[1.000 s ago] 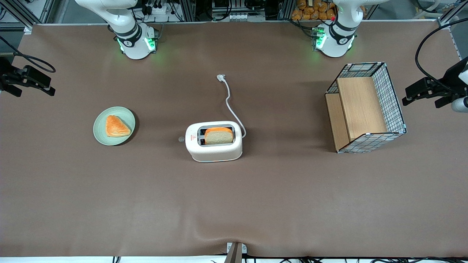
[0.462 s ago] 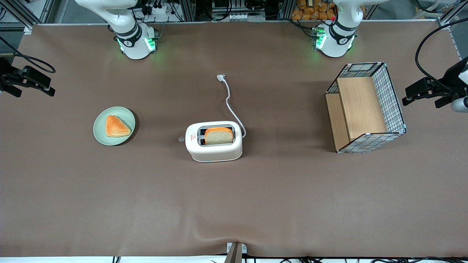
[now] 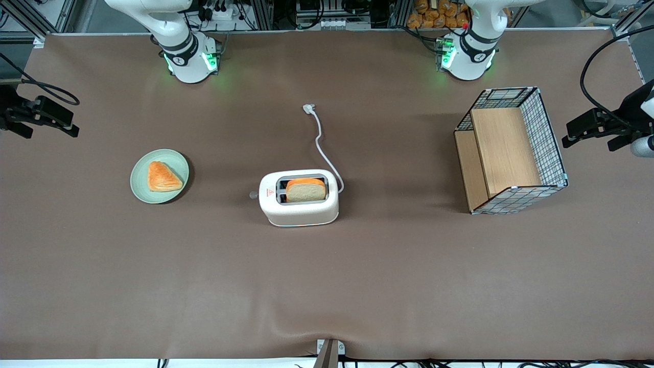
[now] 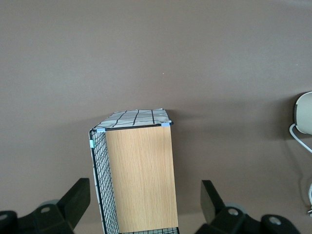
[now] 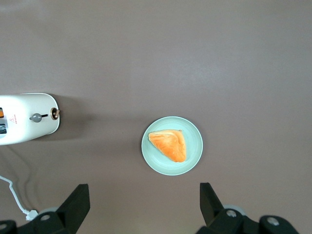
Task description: Press toaster button with right arm
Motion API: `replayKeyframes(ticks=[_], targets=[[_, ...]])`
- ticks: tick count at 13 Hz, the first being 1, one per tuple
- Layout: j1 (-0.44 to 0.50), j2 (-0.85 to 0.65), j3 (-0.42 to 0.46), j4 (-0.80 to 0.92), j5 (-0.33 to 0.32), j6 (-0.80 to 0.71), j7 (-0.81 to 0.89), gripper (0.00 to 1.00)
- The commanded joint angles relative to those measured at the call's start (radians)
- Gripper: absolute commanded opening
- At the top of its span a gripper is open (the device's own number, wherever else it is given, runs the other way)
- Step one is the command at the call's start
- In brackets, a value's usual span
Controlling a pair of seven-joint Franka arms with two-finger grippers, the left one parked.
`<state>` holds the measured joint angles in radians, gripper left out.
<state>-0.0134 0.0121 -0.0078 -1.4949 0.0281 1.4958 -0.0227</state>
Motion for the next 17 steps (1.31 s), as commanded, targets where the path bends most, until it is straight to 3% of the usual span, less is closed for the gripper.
replayKeyframes(ticks=[1,7,13,15,17], targets=[[-0.006,0.017,0.005,0.027,-0.022,-0.008,0.003,1.0],[-0.008,0.034,0.003,0.016,-0.059,0.014,-0.002,1.0],[0.012,0.051,0.011,-0.01,-0.011,-0.029,0.03,1.0],[-0.011,0.086,0.003,-0.024,0.125,-0.052,0.085,1.0],[0.004,0.098,0.006,-0.042,0.148,-0.042,0.142,1.0]])
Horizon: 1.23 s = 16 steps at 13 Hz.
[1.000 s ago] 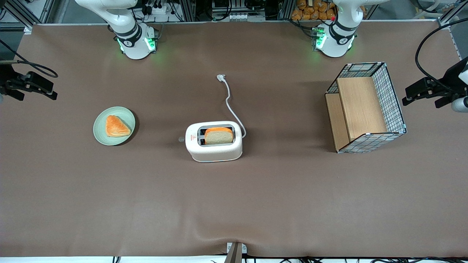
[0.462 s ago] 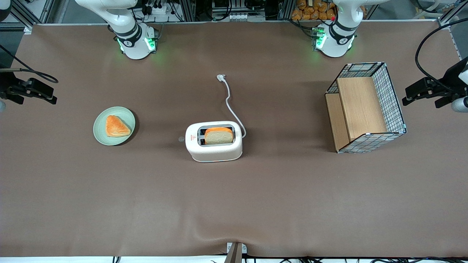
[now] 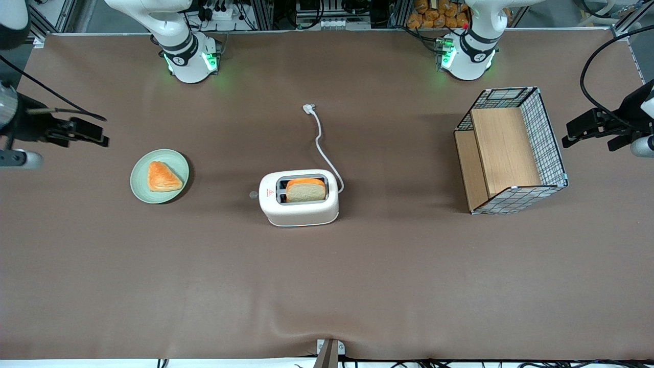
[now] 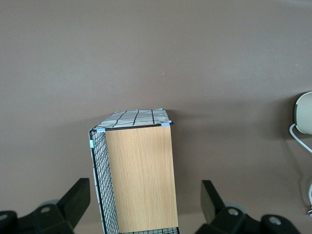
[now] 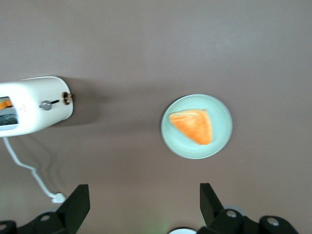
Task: Press toaster button with right arm
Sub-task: 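Move the right gripper past the green plate toward the toaster's lever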
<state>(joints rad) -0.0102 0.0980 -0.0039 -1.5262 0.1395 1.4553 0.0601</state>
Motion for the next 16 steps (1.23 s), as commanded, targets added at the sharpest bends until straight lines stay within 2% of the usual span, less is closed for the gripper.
replayKeyframes(ticks=[1,2,3,4,5,6,7,9,11,15,16], targets=[[0.015,0.034,0.004,-0.014,0.041,-0.003,0.102,0.93],[0.021,0.037,0.005,-0.028,0.061,-0.001,0.112,0.78],[0.024,0.037,0.005,-0.052,0.096,0.01,0.113,0.57],[0.022,0.037,0.005,-0.081,0.132,0.032,0.113,0.32],[0.024,0.035,0.005,-0.122,0.162,0.06,0.113,0.14],[0.032,0.035,0.007,-0.161,0.178,0.074,0.112,0.03],[0.054,0.035,0.009,-0.187,0.199,0.088,0.11,0.0],[0.108,0.032,0.009,-0.279,0.219,0.185,0.113,0.0],[0.124,0.034,0.009,-0.392,0.31,0.334,0.106,0.0],[0.197,0.112,0.01,-0.396,0.339,0.482,0.092,0.0],[0.205,0.129,0.012,-0.393,0.373,0.509,0.077,0.0]])
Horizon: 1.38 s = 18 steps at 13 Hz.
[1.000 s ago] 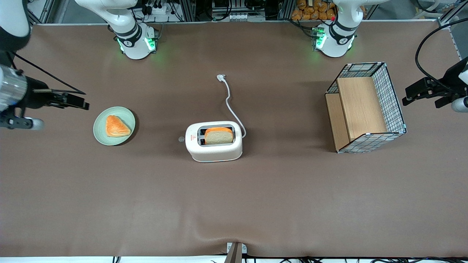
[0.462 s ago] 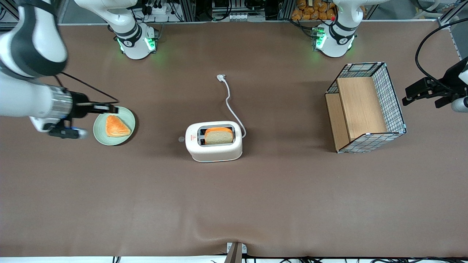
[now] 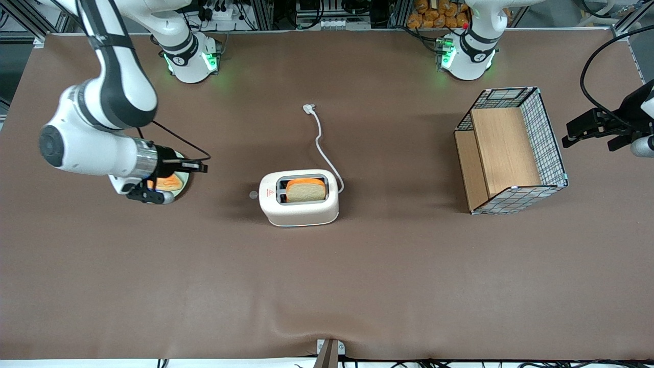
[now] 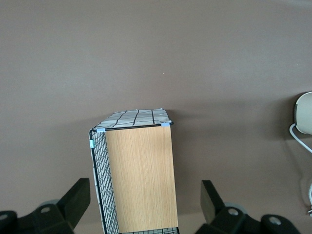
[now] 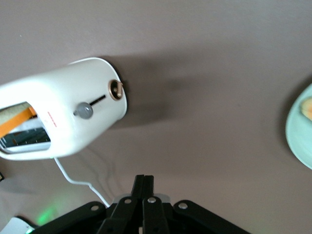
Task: Press toaster button with right arm
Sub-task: 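Move the right gripper past the green plate toward the toaster's lever, then press the toaster lever down with the right gripper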
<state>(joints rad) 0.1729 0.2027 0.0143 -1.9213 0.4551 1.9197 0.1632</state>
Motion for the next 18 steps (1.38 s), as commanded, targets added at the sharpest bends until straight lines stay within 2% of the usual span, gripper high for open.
replayKeyframes(ticks=[1,5,12,18], targets=[[0.033,0.035,-0.008,0.005,0.091,0.071,-0.043,0.0],[0.074,0.09,-0.008,0.025,0.106,0.146,-0.053,0.0],[0.117,0.184,-0.008,0.113,0.109,0.165,-0.053,0.0],[0.14,0.213,-0.008,0.13,0.137,0.206,-0.045,0.0]])
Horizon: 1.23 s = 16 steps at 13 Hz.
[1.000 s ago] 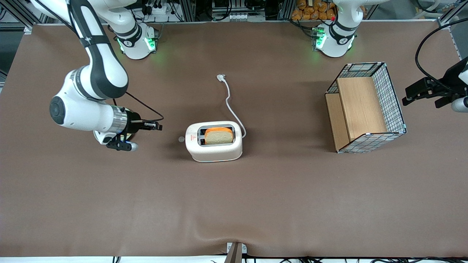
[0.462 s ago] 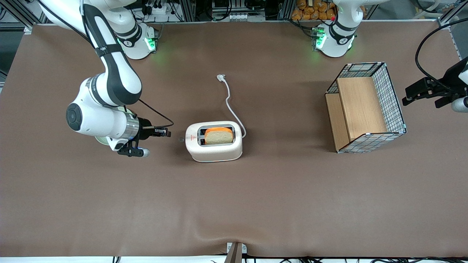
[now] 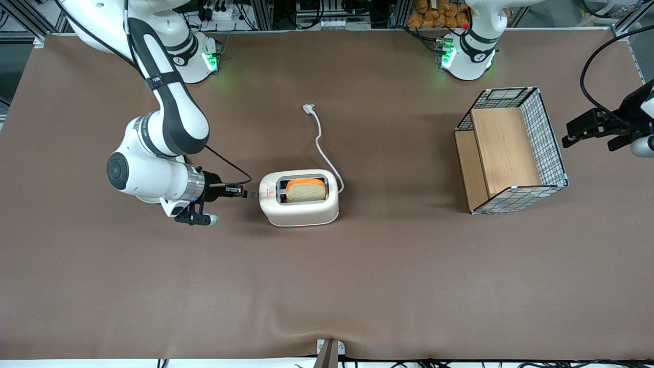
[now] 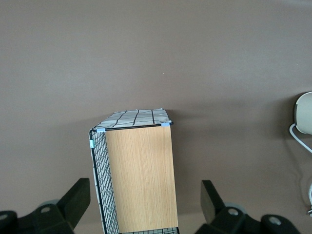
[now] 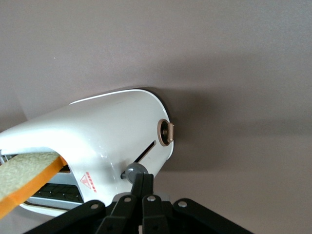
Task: Press toaster button with right arm
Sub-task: 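Press the toaster lever down with the right gripper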
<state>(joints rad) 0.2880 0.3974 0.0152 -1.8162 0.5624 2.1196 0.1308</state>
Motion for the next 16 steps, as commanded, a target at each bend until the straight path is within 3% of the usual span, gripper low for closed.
replayKeyframes(ticks=[1,16], targets=[[0.025,0.018,-0.009,0.023,0.03,0.005,-0.01,0.0],[0.043,0.067,-0.008,0.015,0.031,0.077,-0.02,0.0]])
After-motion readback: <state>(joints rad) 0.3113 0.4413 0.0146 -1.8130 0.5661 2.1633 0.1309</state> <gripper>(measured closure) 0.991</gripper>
